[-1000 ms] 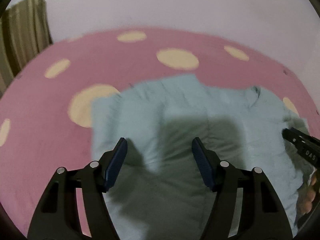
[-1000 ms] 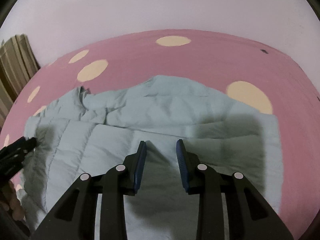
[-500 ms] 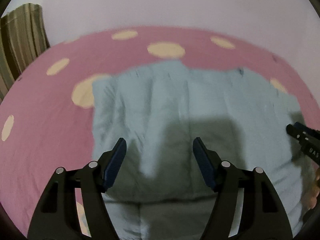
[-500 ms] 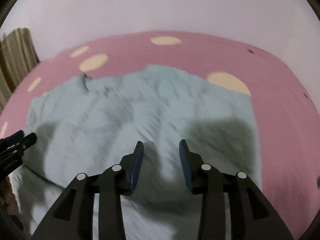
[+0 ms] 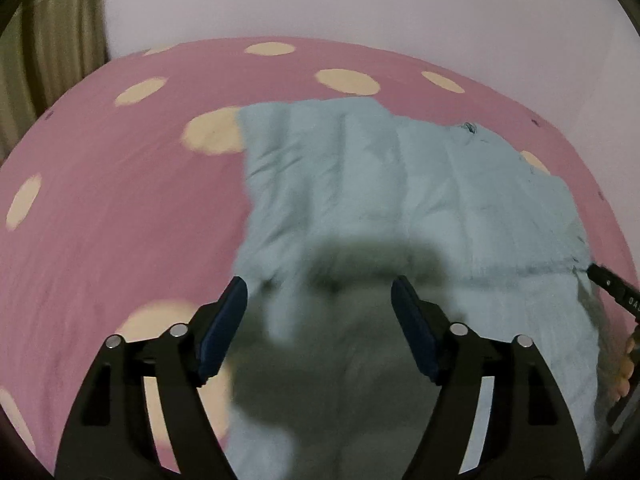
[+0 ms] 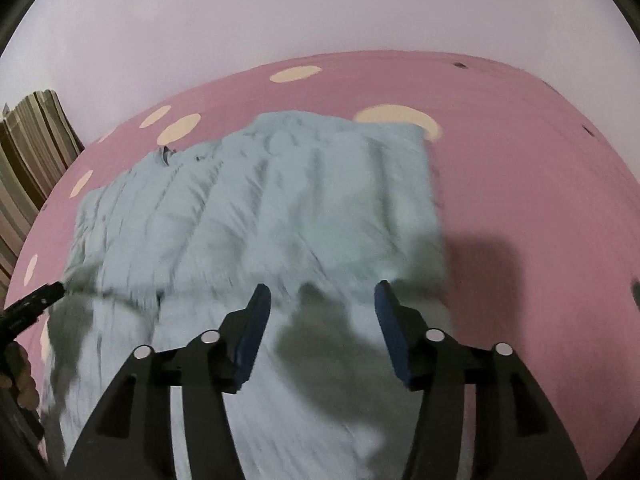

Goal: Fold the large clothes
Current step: 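Grasp the jacket hem with the left gripper while the right gripper grasps the hem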

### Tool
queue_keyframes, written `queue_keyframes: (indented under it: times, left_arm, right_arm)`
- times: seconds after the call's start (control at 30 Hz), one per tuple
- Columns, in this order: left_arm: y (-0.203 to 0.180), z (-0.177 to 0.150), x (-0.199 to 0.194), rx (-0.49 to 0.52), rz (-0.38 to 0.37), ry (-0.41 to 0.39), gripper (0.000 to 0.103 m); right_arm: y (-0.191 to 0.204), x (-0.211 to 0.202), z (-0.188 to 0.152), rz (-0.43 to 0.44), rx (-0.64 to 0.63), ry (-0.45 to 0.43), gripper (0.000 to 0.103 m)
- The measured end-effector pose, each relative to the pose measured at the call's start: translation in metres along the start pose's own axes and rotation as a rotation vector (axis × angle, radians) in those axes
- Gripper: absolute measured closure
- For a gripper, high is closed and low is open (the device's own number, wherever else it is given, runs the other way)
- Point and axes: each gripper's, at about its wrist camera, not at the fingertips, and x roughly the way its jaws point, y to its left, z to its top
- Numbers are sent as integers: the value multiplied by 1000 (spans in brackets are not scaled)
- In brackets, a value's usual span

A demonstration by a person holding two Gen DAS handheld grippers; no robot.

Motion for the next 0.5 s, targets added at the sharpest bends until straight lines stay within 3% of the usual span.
queue_keyframes:
  times: [0.23, 0.4, 0.5]
  left_arm:
    - [47, -77, -46, -99, 12, 68, 26]
    - [59, -119, -65, -128, -16, 112, 25]
    - [59, -139, -75, -125, -34, 121, 25]
  right_arm:
    - [-57, -36, -67, -8, 83, 56, 46]
    - [-79, -55, -105, 8, 116, 79, 46]
    - [-87, -65, -122, 33, 135, 80, 40]
